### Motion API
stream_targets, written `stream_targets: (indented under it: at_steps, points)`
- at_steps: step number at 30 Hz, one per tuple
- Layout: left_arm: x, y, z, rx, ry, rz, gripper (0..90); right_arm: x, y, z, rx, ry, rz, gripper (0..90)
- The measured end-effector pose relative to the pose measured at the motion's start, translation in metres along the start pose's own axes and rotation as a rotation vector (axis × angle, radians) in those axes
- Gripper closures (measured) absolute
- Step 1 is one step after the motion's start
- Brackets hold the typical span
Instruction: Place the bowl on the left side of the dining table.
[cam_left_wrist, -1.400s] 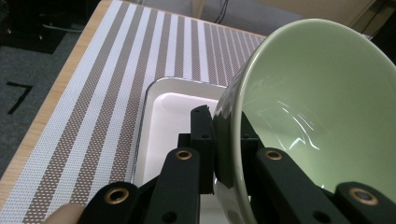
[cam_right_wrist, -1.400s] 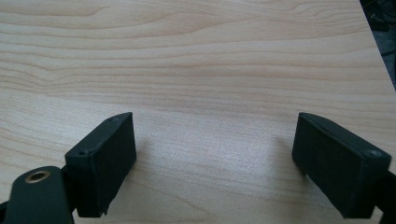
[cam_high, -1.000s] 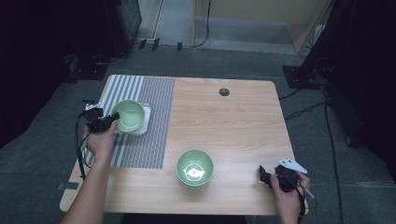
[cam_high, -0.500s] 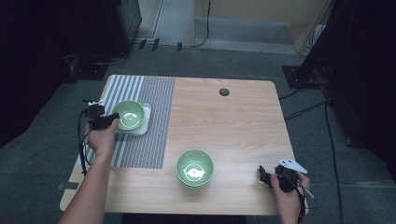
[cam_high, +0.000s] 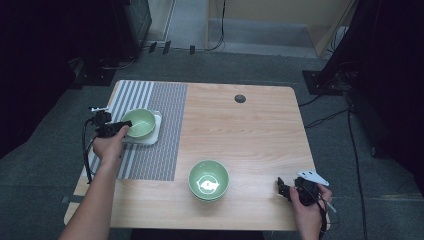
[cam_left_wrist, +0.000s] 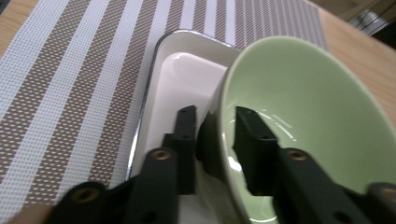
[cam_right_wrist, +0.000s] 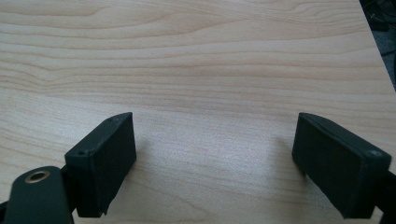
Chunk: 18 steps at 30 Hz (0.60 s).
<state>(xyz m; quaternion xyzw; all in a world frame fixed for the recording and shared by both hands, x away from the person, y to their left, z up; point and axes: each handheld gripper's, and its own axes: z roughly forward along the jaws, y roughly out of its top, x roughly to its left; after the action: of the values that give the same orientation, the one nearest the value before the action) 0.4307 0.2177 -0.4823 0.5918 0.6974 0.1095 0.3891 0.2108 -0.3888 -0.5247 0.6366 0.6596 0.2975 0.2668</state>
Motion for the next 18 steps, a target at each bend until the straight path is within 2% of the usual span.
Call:
stream_targets:
  at_steps: [1,3,5,7,8,10,13,14,15,18]
  points:
    - [0.0,0.0,-0.001,-0.007,-0.006,0.0,67.3,0.0,0.0,0.0,0.0,0.0,0.0,13.1]
    - [-0.002,0.002,-0.005,-0.025,-0.025,0.015,59.6,0.0,0.0,0.0,0.0,0.0,0.0,13.1]
    - [-0.003,0.003,-0.006,-0.02,-0.056,0.027,53.4,0.0,0.0,0.0,0.0,0.0,0.0,13.1]
    - [-0.005,0.003,-0.008,-0.02,-0.058,0.04,34.4,0.0,0.0,0.0,0.001,0.0,0.001,13.1]
    - [-0.007,0.002,-0.009,-0.019,-0.029,0.072,25.9,0.0,0.0,0.0,0.0,0.0,0.0,13.1]
    - [-0.007,0.002,-0.012,-0.032,-0.032,0.086,16.9,0.0,0.0,0.0,0.0,0.0,0.0,13.1]
    - [-0.007,0.003,-0.015,-0.051,-0.033,0.098,11.2,0.0,0.0,0.0,0.0,0.0,0.0,13.1]
    - [-0.009,0.003,-0.019,-0.069,-0.017,0.122,11.1,0.0,0.0,0.0,0.0,0.0,0.0,13.1]
    - [-0.01,0.003,-0.02,-0.076,-0.004,0.127,11.2,0.0,0.0,0.0,0.0,0.0,0.0,13.1]
    - [-0.012,0.003,-0.026,-0.096,-0.015,0.138,11.2,0.0,0.0,0.0,0.0,0.0,0.0,13.1]
